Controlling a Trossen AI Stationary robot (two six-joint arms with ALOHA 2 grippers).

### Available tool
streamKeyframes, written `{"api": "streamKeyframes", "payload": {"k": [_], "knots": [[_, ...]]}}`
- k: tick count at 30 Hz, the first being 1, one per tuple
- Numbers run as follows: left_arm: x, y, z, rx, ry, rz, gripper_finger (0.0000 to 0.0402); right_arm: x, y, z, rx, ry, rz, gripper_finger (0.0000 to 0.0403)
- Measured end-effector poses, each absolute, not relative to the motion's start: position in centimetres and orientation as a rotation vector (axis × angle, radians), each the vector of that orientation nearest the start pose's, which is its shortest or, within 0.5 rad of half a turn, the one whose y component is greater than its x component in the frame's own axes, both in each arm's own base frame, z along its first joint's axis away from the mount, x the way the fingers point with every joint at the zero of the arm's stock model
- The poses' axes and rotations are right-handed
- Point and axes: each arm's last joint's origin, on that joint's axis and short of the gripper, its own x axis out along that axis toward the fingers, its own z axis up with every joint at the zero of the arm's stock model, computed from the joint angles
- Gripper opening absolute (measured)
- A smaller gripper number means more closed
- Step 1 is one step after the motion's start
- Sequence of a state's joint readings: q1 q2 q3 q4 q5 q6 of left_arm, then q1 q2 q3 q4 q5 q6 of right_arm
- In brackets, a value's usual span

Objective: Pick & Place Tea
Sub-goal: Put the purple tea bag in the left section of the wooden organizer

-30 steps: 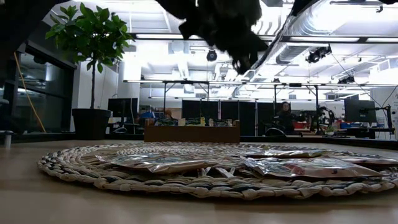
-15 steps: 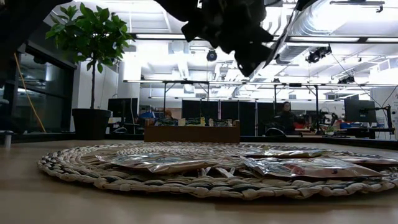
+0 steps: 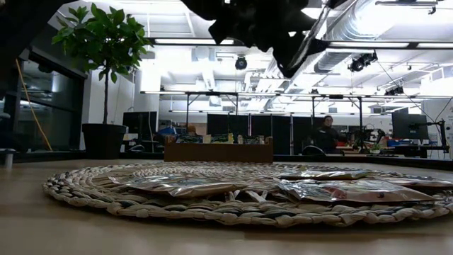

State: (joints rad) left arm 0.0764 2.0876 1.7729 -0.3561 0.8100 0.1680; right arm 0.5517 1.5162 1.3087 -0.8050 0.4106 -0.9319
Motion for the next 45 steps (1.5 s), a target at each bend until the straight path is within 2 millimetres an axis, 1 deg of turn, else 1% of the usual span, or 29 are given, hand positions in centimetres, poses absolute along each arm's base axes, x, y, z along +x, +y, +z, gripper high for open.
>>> {"api": "streamKeyframes", "payload": {"k": [11, 14, 18, 23, 30, 32, 39, 43, 45], "knots": [[47.0, 0.6, 25.9, -0.156, 0.570, -0.785, 0.0178, 27.1, 14.8, 29.6, -1.356, 0.793, 0.557, 0.0000], [47.0, 0.4, 25.9, -0.170, 0.570, -0.806, 0.0169, 27.1, 14.8, 29.6, -1.355, 0.793, 0.558, 0.0000], [46.9, 0.4, 26.0, -0.182, 0.565, -0.834, 0.0137, 27.1, 14.8, 29.6, -1.355, 0.793, 0.557, 0.0000], [46.9, 0.4, 26.0, -0.190, 0.566, -0.839, 0.0084, 27.1, 14.8, 29.6, -1.355, 0.792, 0.557, 0.0000], [46.9, 0.4, 26.0, -0.261, 0.595, -0.832, 0.0017, 27.1, 14.8, 29.6, -1.355, 0.792, 0.557, 0.0000], [46.9, 0.3, 26.0, -0.264, 0.594, -0.842, 0.0005, 27.1, 14.8, 29.6, -1.355, 0.792, 0.557, 0.0000], [46.9, 0.4, 26.0, -0.264, 0.593, -0.841, 0.0001, 27.1, 14.8, 29.6, -1.346, 0.794, 0.546, 0.0000], [46.9, 0.4, 26.0, -0.262, 0.593, -0.840, 0.0000, 27.5, 14.7, 29.8, -1.270, 0.782, 0.478, 0.0002], [46.9, 0.4, 26.0, -0.261, 0.593, -0.836, 0.0000, 27.5, 14.6, 29.9, -1.217, 0.778, 0.483, 0.0009]]}}
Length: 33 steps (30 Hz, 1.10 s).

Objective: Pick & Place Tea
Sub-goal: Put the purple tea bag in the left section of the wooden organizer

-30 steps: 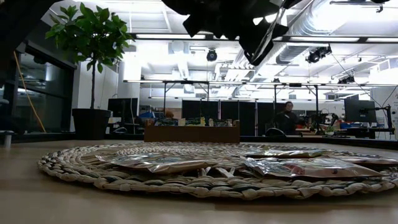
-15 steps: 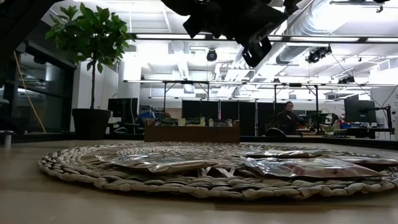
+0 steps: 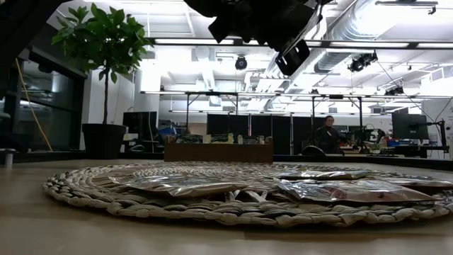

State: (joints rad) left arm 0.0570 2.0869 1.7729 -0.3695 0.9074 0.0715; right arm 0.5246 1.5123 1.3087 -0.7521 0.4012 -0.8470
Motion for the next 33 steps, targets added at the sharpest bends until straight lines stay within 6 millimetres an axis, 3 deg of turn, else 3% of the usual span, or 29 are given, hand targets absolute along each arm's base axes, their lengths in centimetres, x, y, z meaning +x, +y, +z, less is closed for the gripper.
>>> {"api": "streamKeyframes", "payload": {"k": [9, 17, 26, 33], "knots": [[46.9, 0.5, 26.0, -0.247, 0.596, -0.802, 0.0000, 27.1, 13.2, 30.7, -0.999, 0.809, 0.460, 0.0096], [47.3, 1.5, 26.0, -0.199, 0.587, -0.667, 0.0000, 25.7, 12.0, 32.9, -0.705, 0.787, 0.129, 0.0172], [47.2, 2.4, 26.7, -0.150, 0.581, -0.521, 0.0000, 22.1, 9.7, 35.2, -0.309, 0.754, -0.211, 0.0184], [47.0, 2.6, 26.2, -0.144, 0.648, -0.428, 0.0000, 19.2, 8.2, 35.7, -0.102, 0.817, -0.333, 0.0185]]}}
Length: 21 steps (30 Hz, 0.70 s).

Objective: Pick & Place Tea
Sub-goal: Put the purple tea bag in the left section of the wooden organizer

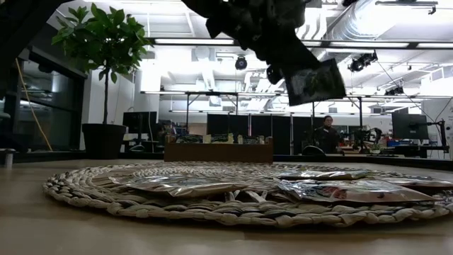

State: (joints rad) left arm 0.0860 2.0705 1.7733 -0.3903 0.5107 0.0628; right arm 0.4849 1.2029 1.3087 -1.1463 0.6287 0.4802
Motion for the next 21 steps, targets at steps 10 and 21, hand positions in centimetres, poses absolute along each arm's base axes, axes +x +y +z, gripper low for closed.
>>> {"api": "streamKeyframes", "payload": {"k": [10, 21], "knots": [[47.1, 3.0, 25.1, -0.154, 0.662, -0.246, 0.0000, 16.8, 7.2, 34.1, -0.027, 0.919, -0.376, 0.0185], [43.3, 3.1, 22.3, -0.280, 0.461, -0.048, 0.0000, 14.0, 6.5, 31.0, 0.084, 0.953, -0.378, 0.0185]]}}
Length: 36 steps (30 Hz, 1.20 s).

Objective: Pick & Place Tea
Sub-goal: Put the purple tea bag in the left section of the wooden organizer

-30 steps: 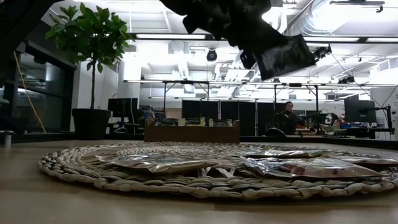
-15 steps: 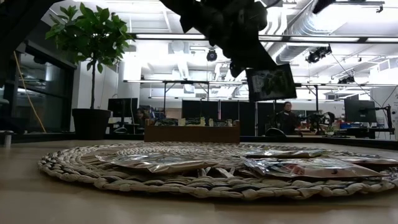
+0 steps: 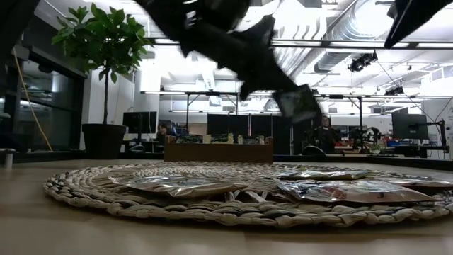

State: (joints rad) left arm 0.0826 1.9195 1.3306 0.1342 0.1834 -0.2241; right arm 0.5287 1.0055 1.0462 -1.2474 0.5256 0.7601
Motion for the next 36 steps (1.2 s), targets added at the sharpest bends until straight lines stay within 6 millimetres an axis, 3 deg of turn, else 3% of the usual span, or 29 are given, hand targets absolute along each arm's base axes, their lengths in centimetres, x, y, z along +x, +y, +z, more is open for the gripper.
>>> {"api": "streamKeyframes", "payload": {"k": [8, 14, 19, 28, 36], "knots": [[36.0, 3.1, 20.4, -0.365, 0.191, 0.146, 0.0000, 14.5, 6.9, 29.4, 0.126, 0.926, -0.348, 0.0185], [31.4, 3.1, 19.6, -0.400, -0.073, 0.229, 0.0000, 15.2, 6.9, 29.4, 0.136, 0.855, -0.378, 0.0185], [28.9, 3.7, 18.8, -0.417, -0.207, 0.268, 0.0000, 15.8, 6.6, 29.8, 0.159, 0.786, -0.416, 0.0185], [23.4, 7.0, 16.6, -0.492, -0.348, 0.381, 0.0000, 17.0, 6.1, 30.5, 0.128, 0.690, -0.409, 0.0185], [22.1, 8.3, 15.7, -0.518, -0.313, 0.397, 0.0000, 17.5, 5.6, 30.7, 0.106, 0.662, -0.424, 0.0185]]}}
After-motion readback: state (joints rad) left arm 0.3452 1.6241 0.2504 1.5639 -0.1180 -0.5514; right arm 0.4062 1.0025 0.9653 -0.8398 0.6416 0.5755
